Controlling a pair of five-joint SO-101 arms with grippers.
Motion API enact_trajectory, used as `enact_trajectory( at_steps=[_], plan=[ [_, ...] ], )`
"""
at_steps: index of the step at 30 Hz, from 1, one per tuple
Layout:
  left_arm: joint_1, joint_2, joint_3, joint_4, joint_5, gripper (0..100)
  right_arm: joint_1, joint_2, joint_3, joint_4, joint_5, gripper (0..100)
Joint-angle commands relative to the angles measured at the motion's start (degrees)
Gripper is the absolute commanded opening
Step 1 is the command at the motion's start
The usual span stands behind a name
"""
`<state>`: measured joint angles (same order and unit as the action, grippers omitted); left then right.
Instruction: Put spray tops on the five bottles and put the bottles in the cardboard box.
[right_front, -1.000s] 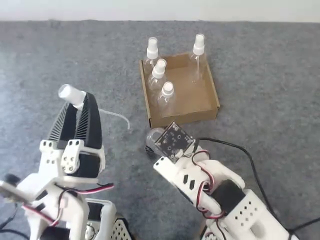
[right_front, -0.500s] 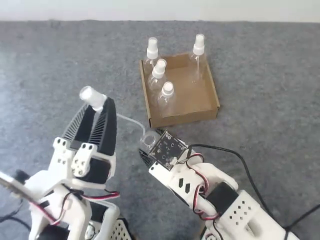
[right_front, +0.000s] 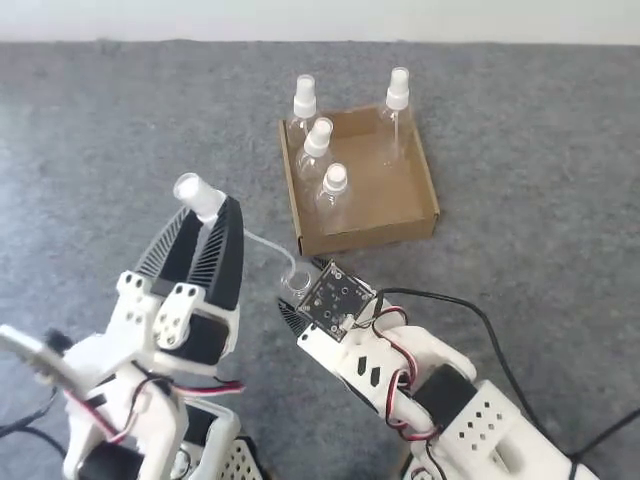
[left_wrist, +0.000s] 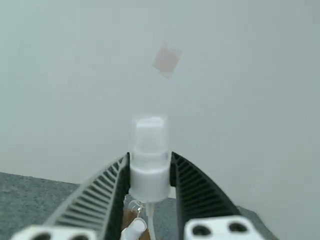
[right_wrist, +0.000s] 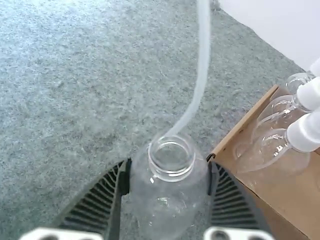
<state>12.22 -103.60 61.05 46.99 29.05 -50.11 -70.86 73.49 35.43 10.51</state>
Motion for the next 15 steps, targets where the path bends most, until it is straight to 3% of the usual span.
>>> enact_trajectory(
  at_steps=[1, 15],
  plan=[
    [0.5, -0.9, 1.0, -0.2, -1.8, 1, -0.5, -1.3, -1.0, -1.1, 0.5, 11.1],
    [0.5, -0.9, 3.5, 0.2, -3.0, 1, -0.2, -1.3, -1.1, -1.0, 0.5, 11.1]
  ],
)
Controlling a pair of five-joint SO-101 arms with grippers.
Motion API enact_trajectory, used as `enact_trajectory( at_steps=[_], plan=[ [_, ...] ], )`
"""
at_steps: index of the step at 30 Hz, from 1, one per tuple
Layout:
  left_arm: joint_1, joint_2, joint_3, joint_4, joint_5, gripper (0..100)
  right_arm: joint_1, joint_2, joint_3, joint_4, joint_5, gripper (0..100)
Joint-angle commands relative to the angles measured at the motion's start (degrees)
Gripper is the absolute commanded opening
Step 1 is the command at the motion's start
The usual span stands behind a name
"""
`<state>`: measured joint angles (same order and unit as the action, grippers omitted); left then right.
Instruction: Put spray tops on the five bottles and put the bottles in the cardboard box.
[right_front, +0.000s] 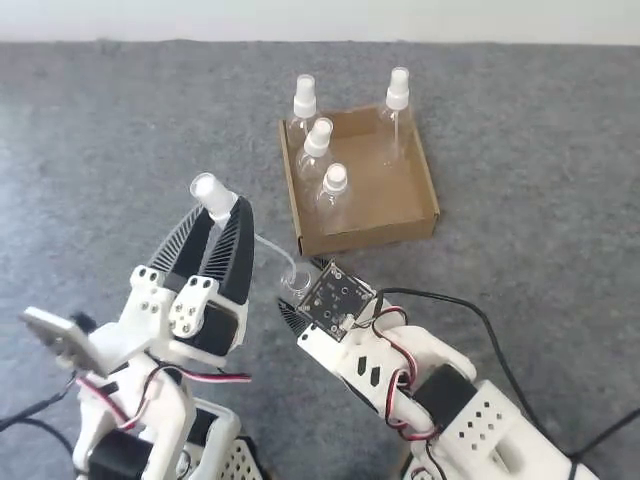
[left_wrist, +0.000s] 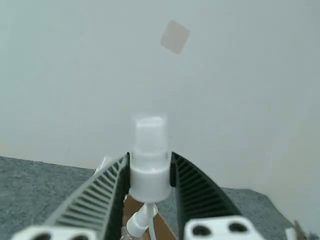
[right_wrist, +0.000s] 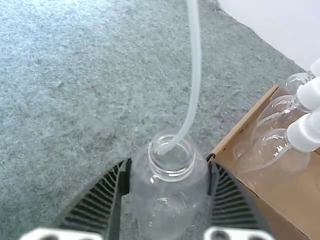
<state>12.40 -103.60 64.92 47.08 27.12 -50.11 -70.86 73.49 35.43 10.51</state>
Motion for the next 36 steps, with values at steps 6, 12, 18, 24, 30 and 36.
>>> enact_trajectory(
  at_steps=[6, 12, 18, 24, 30, 36],
  plan=[
    [0.4, -0.8, 0.6, 0.1, -1.8, 1, -0.2, -1.4, -1.1, -1.0, 0.5, 11.1],
    [3.6, -0.8, 2.1, 0.0, -4.9, 1, -0.1, -1.4, -1.2, -0.1, 0.7, 8.9],
    [3.8, -0.8, 2.8, 0.1, -5.2, 1, 0.0, -6.2, -1.9, 2.9, 0.9, 7.1],
    [6.4, -0.8, 3.1, 0.9, -7.5, 1, 1.5, -14.2, -1.7, 6.5, 0.9, 7.1],
    [11.8, -0.8, 3.1, 2.5, -11.3, 1, 1.6, -17.5, -1.7, 9.0, 0.9, 7.1],
    [12.0, -0.7, 3.7, 2.5, -11.4, 1, 1.7, -17.5, -1.7, 9.1, 1.0, 7.5]
  ],
)
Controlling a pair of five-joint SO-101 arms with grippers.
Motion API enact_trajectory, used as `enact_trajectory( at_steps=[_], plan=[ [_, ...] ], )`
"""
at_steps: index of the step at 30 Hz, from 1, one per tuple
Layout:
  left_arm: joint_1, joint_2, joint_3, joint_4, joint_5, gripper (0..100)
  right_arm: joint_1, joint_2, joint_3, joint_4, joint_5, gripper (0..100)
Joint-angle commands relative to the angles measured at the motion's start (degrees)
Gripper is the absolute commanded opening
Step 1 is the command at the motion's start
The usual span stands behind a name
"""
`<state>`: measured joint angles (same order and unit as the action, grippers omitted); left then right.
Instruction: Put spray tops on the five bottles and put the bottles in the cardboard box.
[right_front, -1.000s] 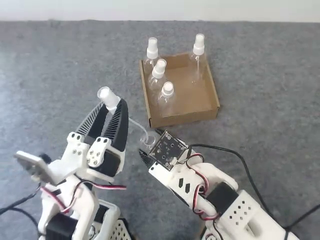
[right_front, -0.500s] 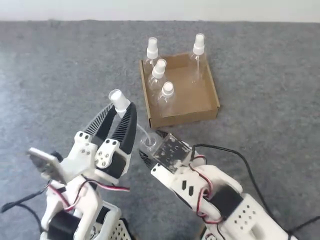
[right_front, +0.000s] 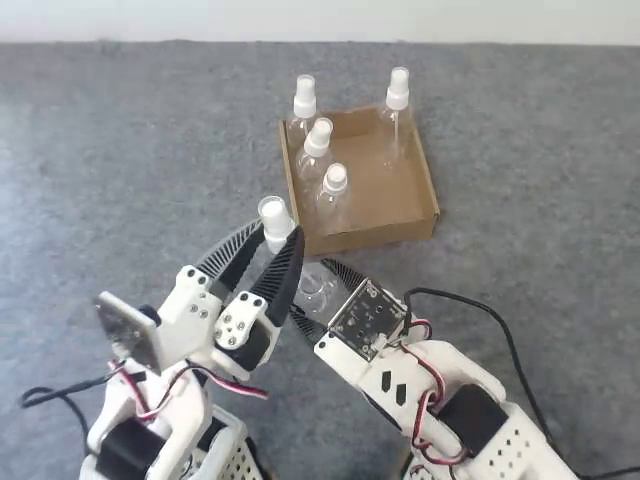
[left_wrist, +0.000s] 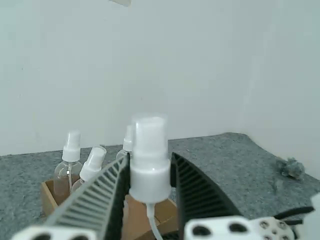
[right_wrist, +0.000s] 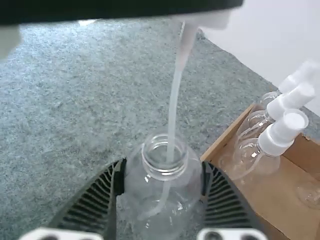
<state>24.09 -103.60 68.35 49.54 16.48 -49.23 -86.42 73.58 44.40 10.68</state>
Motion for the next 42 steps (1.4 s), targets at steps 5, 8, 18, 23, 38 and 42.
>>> enact_trajectory(
  at_steps=[5, 8, 18, 23, 38, 42],
  plan=[
    [0.4, -0.7, 0.5, 0.3, -3.1, 2, 0.9, -1.9, -1.8, 0.2, 0.8, 9.5],
    [0.5, -0.7, 0.0, 1.7, -3.3, 2, 1.5, -1.9, -1.8, 0.2, 0.8, 9.5],
    [6.3, -0.7, 0.0, 4.5, -8.7, 4, 3.0, -2.3, -2.1, 0.9, 0.8, 9.4],
    [6.5, -0.7, 0.0, 4.6, -9.0, 4, 3.0, -2.4, -2.1, 0.9, 0.8, 9.2],
    [6.7, -0.7, 0.0, 7.1, -10.2, 20, 3.0, -2.4, -2.1, 0.8, 0.8, 9.1],
    [6.7, -0.7, -1.3, 8.4, -10.2, 20, 3.0, -2.4, -2.1, 0.8, 0.8, 9.1]
  ],
)
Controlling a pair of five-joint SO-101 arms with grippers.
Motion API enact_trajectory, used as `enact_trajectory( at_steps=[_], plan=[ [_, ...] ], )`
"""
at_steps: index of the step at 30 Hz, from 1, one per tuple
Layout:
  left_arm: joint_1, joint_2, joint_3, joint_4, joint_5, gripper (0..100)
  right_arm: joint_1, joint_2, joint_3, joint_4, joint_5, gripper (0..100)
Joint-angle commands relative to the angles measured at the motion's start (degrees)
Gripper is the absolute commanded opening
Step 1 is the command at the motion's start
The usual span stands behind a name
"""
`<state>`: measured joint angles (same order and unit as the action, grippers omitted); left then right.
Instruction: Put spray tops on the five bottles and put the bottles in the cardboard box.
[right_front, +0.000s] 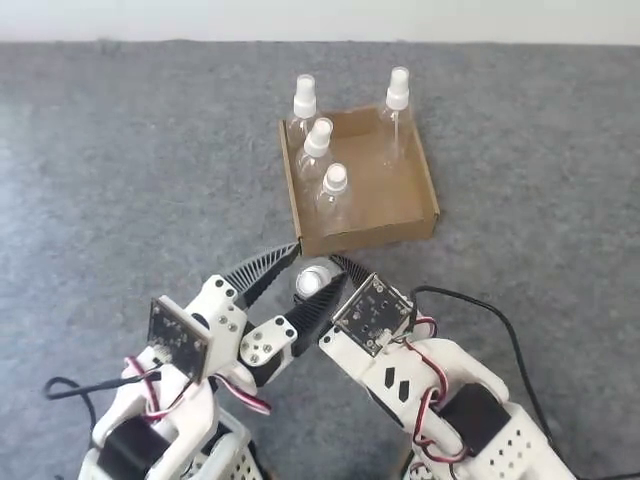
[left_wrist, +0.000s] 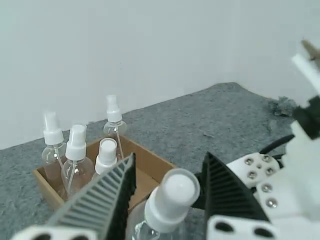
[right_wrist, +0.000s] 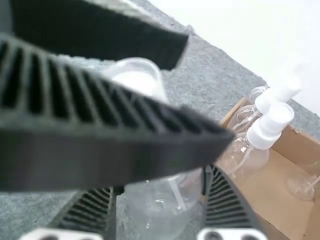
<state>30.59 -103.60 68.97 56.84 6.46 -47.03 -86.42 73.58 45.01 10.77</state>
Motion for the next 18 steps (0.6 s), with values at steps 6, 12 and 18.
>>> enact_trajectory(
  at_steps=[6, 12, 18],
  plan=[
    [-0.2, -0.8, -4.5, 3.0, -0.1, 20, 0.8, -2.4, -2.1, 0.1, 0.7, 9.1],
    [-0.2, -0.8, -4.9, 3.0, -0.1, 20, 0.8, -2.4, -2.1, -0.1, 0.7, 9.1],
    [-0.2, -0.9, -5.0, 2.7, -0.1, 20, 1.5, -2.2, -2.1, -0.2, 0.7, 9.1]
  ],
)
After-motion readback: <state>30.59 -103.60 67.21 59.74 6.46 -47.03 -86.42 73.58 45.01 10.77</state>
